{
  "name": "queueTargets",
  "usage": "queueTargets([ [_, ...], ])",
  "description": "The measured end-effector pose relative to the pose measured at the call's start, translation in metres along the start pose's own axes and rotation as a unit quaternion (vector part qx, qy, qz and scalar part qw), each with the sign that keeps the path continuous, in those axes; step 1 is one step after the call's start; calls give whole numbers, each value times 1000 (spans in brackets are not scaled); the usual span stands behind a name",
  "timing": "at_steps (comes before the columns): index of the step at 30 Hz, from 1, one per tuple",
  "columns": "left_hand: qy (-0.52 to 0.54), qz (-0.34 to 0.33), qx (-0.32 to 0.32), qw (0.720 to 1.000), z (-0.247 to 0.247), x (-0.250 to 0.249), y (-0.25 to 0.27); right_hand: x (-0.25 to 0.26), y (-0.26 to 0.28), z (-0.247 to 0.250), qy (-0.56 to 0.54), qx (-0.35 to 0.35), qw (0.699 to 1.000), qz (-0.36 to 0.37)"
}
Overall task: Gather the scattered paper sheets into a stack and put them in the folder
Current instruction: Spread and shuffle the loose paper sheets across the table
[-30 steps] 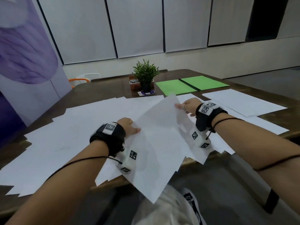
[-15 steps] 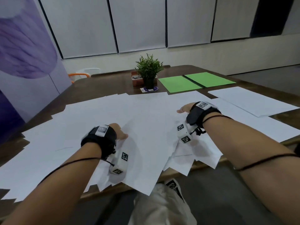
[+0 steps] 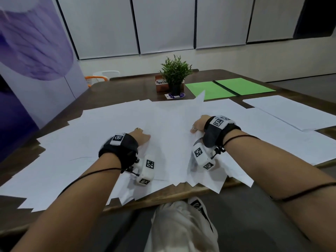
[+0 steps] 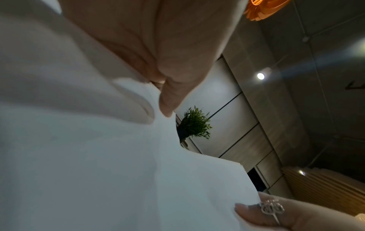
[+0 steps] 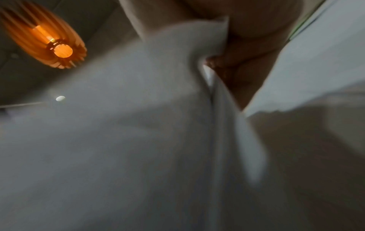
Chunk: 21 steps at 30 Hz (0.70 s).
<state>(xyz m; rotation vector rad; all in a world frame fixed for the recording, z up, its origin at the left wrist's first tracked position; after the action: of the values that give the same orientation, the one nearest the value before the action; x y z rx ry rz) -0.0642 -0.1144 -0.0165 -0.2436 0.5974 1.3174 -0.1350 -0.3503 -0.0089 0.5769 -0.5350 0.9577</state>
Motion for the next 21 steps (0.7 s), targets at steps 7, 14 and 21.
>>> queueTargets([
  [7, 89, 84, -52, 991, 26, 33, -7, -13, 3, 27, -106, -65, 987, 99],
  [14, 236, 31, -49, 970, 41, 34, -21, -25, 1, 55, -272, -103, 930, 226],
  [21, 237, 68, -161, 956, 59, 37, -25, -30, -7, 72, -377, -67, 899, 215],
])
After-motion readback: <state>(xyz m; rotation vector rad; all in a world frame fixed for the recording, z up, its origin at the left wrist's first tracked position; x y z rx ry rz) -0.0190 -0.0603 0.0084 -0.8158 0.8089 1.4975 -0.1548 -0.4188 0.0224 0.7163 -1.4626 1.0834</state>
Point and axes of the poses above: each hand's wrist, its own y-axis away from the middle knuckle, its own z-axis out of the back of the hand, x = y × z, the point moved 1 cm from there along -y, towards the middle knuckle, and after that the axes turned 8 degrees about y, right-handed, at the moved point
